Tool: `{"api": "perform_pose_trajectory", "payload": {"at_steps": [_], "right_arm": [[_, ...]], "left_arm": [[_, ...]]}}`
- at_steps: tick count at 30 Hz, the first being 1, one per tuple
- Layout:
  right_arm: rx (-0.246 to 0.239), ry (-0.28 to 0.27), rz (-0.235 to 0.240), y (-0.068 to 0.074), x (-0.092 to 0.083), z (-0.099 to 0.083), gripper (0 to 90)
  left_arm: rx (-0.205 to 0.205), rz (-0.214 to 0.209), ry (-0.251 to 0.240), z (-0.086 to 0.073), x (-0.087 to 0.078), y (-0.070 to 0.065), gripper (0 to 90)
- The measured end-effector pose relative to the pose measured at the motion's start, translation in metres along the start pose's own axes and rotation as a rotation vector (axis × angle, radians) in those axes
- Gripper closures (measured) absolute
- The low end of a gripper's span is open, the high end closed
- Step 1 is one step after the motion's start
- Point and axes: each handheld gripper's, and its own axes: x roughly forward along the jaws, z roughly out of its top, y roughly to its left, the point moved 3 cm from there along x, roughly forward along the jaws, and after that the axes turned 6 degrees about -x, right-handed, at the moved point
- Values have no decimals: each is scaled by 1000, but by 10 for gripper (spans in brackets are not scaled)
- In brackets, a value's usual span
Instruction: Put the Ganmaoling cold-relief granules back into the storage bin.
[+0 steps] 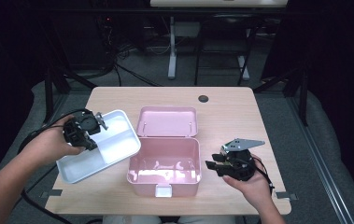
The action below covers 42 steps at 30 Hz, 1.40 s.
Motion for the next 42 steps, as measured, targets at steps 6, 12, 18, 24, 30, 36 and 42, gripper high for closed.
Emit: {"api": "perform_pose_trajectory", "payload": {"at_steps": [6,12,18,24,30,36,42], "right_arm": [[0,0,0,0,0,0,602],[-1,2,0,1,1,0,602],[1,2,0,0,1,0,602],[2,2,0,0,0,0,602],[4,2,-1,-1,1,-1,601],[2,3,0,0,1,-1,601],[2,2,1,0,1,-1,600]], "left_arm": [[-41,-2,-4,-13,3,8,895],[-89,2,-6,-20,8,16,895],[-101,-2,6,-18,20,20,895],[-143,-12,9,-17,41,31,895],[-172,-23,18,-17,57,40,895],[-195,-29,20,-17,73,47,895],[-206,-41,39,-11,96,47,895]]}}
